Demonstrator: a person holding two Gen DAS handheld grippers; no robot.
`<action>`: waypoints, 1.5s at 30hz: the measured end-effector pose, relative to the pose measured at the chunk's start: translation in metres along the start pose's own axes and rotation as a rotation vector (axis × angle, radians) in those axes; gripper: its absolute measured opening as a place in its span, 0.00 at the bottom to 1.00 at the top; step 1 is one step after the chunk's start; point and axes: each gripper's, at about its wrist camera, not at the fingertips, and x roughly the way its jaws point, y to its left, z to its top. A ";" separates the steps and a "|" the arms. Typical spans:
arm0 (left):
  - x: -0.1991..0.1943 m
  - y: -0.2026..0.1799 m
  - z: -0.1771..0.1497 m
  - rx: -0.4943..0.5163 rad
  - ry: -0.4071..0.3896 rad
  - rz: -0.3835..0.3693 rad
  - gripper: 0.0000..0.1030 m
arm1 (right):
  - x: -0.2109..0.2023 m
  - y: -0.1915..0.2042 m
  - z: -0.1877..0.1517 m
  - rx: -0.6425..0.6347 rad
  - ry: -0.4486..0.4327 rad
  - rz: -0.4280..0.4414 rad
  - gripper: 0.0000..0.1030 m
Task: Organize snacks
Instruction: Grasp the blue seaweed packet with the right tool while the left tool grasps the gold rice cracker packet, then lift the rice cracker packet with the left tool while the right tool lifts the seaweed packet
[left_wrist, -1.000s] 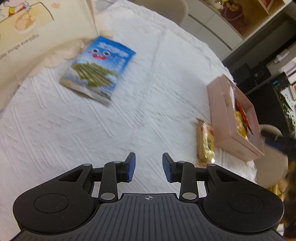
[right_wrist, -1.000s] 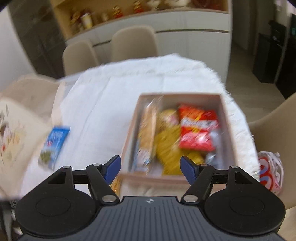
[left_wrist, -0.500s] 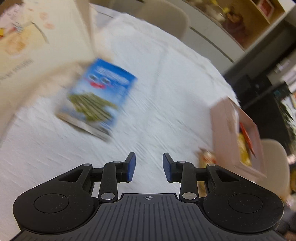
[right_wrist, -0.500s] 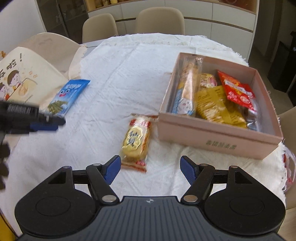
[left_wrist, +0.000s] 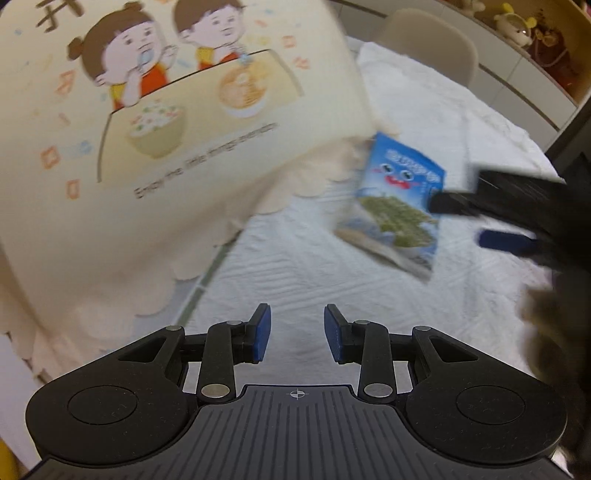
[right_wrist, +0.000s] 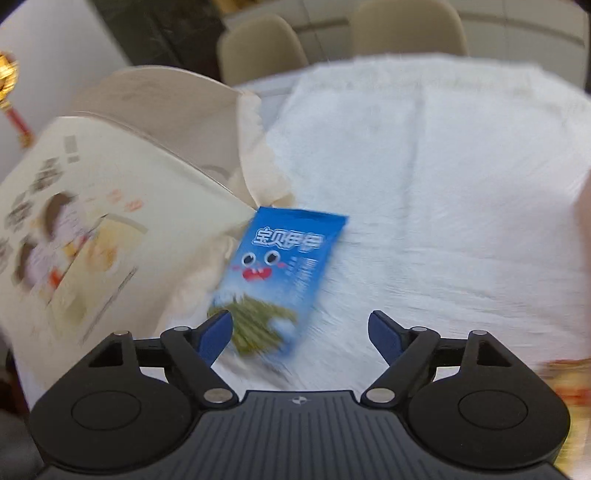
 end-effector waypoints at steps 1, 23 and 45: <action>0.001 0.002 0.000 0.001 0.003 0.006 0.35 | 0.015 0.009 0.004 0.005 0.018 -0.022 0.79; -0.014 -0.046 -0.018 0.087 0.018 -0.061 0.35 | -0.067 -0.024 -0.068 -0.271 0.003 -0.043 0.89; 0.044 -0.287 -0.048 0.453 0.108 -0.244 0.44 | -0.171 -0.135 -0.207 -0.169 -0.047 -0.240 0.90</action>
